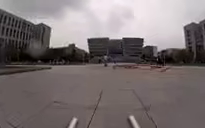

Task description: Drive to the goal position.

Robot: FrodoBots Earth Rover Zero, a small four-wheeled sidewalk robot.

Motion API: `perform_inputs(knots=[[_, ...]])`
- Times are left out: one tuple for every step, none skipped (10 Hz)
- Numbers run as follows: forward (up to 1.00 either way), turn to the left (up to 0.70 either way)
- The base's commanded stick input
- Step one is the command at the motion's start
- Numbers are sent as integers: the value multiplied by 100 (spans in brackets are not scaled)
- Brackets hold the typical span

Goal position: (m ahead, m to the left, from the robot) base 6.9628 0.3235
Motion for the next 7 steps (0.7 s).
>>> perform_inputs(knots=[[100, 0], [100, 0], [100, 0], [100, -4], [100, -4], [100, 0], [100, 0]])
